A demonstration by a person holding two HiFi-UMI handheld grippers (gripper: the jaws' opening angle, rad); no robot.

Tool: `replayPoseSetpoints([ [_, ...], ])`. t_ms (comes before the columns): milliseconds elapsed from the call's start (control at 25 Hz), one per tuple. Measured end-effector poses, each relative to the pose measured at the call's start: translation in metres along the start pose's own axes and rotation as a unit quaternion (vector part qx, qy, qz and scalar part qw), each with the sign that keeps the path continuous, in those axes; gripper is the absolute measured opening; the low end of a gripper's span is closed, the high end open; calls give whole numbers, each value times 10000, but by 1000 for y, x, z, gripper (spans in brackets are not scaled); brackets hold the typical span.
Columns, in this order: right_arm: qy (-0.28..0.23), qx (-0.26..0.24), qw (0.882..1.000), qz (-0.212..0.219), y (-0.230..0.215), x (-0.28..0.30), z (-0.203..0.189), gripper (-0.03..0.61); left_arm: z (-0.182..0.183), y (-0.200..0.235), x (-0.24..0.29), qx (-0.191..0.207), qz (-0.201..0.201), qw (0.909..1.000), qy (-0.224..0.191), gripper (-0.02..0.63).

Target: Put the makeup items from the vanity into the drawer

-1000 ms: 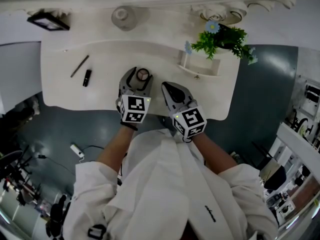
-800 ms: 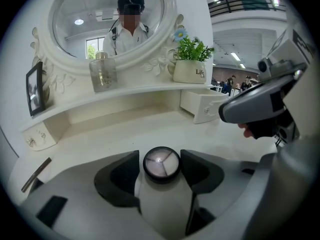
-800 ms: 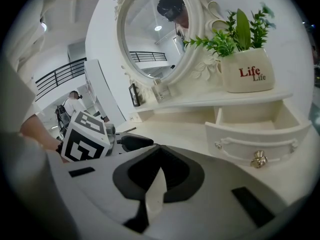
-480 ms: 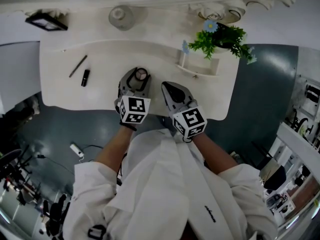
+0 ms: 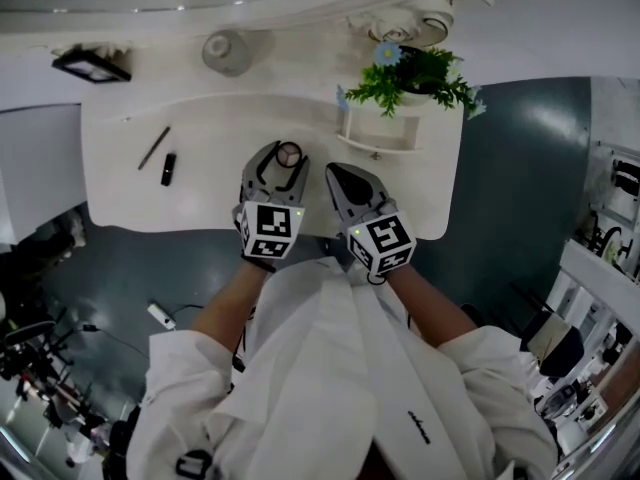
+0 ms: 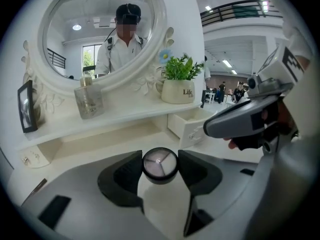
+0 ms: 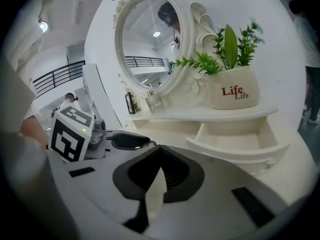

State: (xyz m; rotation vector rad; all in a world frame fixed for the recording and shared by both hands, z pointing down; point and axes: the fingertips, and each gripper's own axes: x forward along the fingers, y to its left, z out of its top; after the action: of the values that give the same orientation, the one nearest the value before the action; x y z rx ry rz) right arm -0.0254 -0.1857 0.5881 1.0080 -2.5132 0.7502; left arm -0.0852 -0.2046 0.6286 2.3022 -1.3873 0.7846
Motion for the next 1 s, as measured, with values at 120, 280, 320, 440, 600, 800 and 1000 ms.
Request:
replayPoseSetpoints([
  [120, -181, -13, 9997, -186, -12, -11, 12, 18, 22, -15, 0, 49, -176, 9997, -178, 242],
  [280, -355, 87, 9983, -444, -34, -26, 25, 18, 53, -36, 2, 92, -390, 9984, -404, 242],
  [320, -384, 99, 9980, -499, -40, -29, 27, 18, 59, -42, 5, 110, -449, 9980, -441, 242],
  [440, -464, 111, 9967, -657, -57, -40, 33, 18, 71, -60, 16, 191, -616, 9968, -474, 242],
  [600, -536, 180, 9948, -846, -76, -53, 36, 18, 86, -78, 29, 268, -789, 9951, -529, 242],
  [800, -604, 278, 9929, -987, -96, -64, 38, 18, 101, -93, 49, 294, -879, 9943, -531, 242],
  [1000, -653, 336, 9920, -1030, -109, -74, 36, 18, 99, -101, 67, 189, -788, 9960, -365, 242],
])
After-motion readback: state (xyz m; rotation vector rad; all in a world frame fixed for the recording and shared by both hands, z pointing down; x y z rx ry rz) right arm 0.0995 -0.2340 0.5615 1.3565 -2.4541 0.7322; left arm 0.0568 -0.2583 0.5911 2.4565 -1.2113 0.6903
